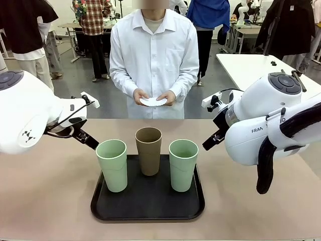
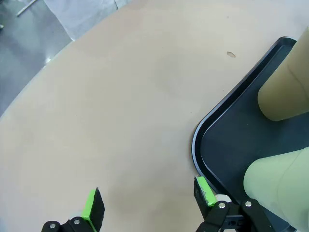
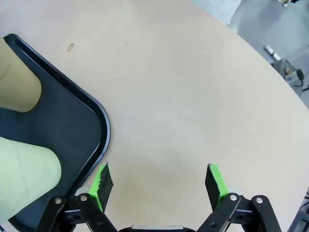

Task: Place coasters on the table and set cups on them.
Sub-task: Pick up one Reusable plastic cup and place it on a coaster set by the human.

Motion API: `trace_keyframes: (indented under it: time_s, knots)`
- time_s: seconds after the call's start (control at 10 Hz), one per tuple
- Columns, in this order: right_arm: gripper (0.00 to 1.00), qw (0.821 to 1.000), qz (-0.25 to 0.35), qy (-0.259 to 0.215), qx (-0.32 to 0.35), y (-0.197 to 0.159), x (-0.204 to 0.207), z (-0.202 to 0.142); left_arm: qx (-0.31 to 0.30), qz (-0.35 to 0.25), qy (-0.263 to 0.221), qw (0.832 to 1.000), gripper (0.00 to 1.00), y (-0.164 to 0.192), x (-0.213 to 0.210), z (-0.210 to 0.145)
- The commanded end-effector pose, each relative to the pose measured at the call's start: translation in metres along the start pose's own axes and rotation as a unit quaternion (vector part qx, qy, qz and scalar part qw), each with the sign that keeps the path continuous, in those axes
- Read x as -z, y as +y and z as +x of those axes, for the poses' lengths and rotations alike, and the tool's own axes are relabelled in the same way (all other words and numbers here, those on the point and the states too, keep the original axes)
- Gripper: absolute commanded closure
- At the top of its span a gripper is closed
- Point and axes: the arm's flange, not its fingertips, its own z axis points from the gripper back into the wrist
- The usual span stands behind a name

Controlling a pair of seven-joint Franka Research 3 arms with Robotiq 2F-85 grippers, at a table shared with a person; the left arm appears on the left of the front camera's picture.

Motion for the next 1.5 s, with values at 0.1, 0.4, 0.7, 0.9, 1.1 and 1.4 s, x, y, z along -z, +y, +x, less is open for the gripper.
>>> trace_keyframes:
  time_s: [0.1, 0.4, 0.7, 0.9, 1.1, 1.4]
  knots:
    - [0.00, 1.000, 0.000, 0.000, 0.000, 0.000, 0.000, 0.000, 0.000, 0.000, 0.000, 1.000, 0.00, 0.000, 0.000, 0.000]
    - [0.00, 0.993, 0.012, 0.112, 0.023, -0.013, -0.081, -0.004, 0.016, -0.033, 0.061, 0.997, 0.00, 0.010, -0.078, 0.011]
    - [0.00, 0.983, 0.009, 0.174, 0.051, 0.017, -0.159, -0.046, 0.006, -0.063, 0.149, 0.987, 0.00, -0.012, -0.132, -0.035]
    - [0.00, 0.988, 0.047, 0.143, 0.022, 0.045, -0.163, -0.075, -0.008, -0.080, 0.122, 0.989, 0.00, -0.023, -0.135, -0.056]
    - [0.00, 0.984, 0.017, 0.170, 0.047, 0.009, -0.161, -0.039, 0.008, -0.058, 0.151, 0.987, 0.00, -0.010, -0.131, -0.023]
    - [0.00, 0.918, 0.304, -0.048, 0.248, -0.012, -0.182, -0.085, -0.100, -0.260, 0.055, 0.959, 0.00, 0.022, -0.153, -0.032]
